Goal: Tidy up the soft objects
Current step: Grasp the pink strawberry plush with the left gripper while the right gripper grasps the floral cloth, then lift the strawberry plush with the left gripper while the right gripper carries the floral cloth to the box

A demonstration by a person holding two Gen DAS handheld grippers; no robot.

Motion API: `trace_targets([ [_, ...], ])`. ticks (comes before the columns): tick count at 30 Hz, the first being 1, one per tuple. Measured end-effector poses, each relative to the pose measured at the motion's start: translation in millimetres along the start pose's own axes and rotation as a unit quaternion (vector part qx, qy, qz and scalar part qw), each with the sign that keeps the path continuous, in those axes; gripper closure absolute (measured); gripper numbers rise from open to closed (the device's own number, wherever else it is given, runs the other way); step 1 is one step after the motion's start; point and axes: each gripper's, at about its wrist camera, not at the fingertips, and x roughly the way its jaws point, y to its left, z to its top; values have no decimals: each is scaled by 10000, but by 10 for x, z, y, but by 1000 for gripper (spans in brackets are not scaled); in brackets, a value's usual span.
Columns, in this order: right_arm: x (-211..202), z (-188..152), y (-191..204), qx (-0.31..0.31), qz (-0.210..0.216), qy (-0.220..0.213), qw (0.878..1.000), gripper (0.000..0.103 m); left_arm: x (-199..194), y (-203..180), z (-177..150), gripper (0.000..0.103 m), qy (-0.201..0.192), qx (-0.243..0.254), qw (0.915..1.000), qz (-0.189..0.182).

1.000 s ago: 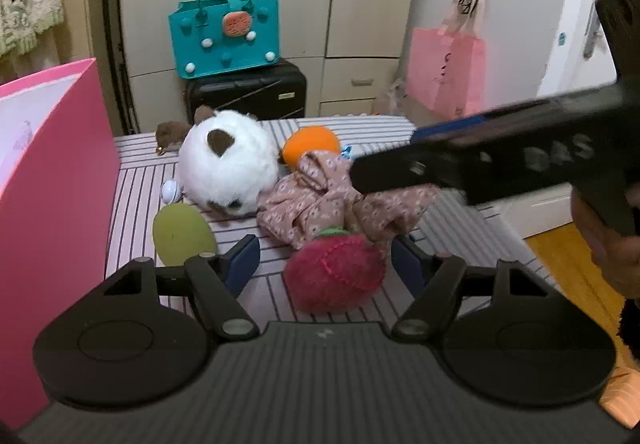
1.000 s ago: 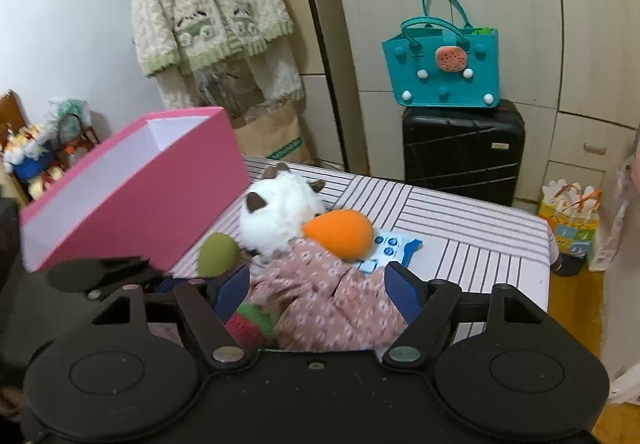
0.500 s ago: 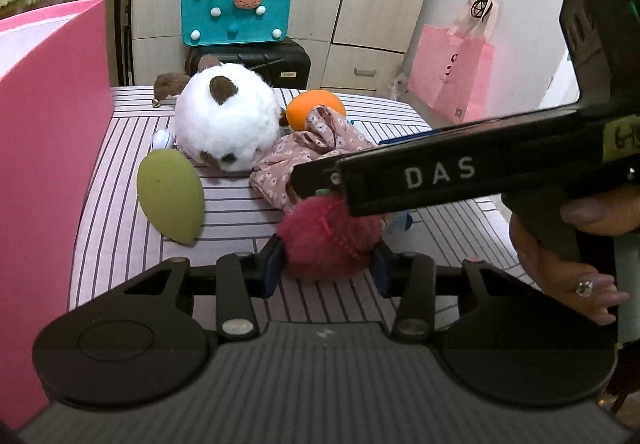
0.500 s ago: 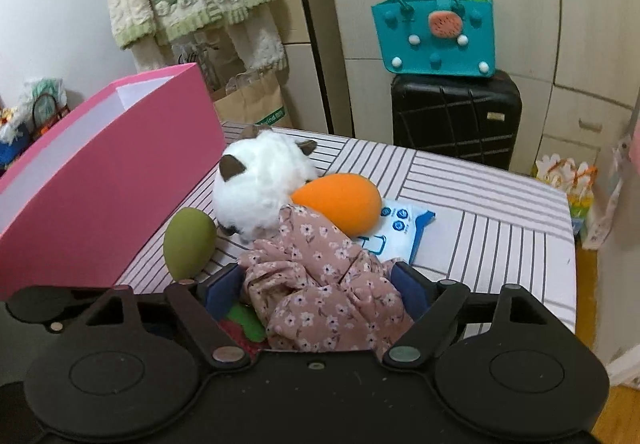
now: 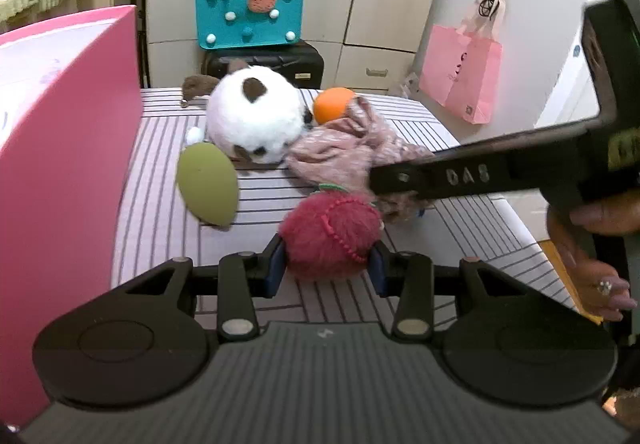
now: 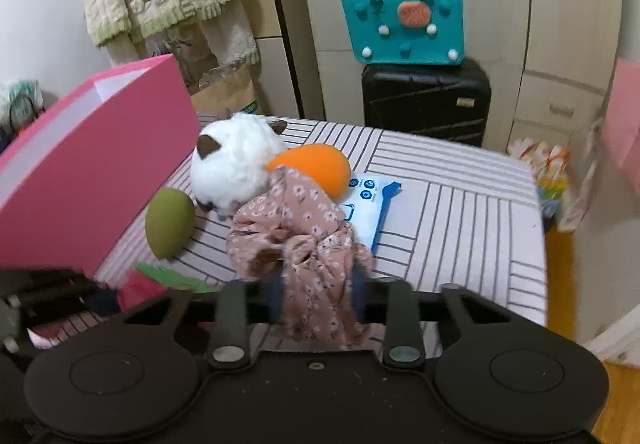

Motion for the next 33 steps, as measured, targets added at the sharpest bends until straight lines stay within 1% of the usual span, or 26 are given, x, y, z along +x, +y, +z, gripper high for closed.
trace_targets([
  [1, -17, -23, 20, -65, 4, -17, 10000, 82, -23, 18, 6, 62, -19, -13, 10000, 1],
  [4, -83, -98, 89, -290, -77, -96, 9995, 85, -91, 41, 17, 62, -88, -22, 10000, 22],
  [6, -133, -144, 122, -354, -47, -82, 9993, 85, -130, 53, 22, 62, -92, -50, 9999, -6],
  [10, -240, -216, 135, -336, 55, -26, 9994, 85, -174, 87, 27, 62, 53, -130, 9998, -126],
  [16, -330, -322, 138, -259, 166, 67, 9995, 85, -223, 91, -29, 62, 309, -109, 9993, -202],
  [21, -333, -391, 126, -228, 82, 110, 9996, 85, -263, 100, -65, 62, 399, -92, 9990, -190],
  [27, -424, -441, 183, -266, 113, 66, 9996, 85, -318, 109, -71, 62, 448, -117, 9987, -230],
  [33, -509, -523, 230, -310, 153, 152, 9993, 85, -340, 135, -102, 62, 629, -163, 9975, -277],
])
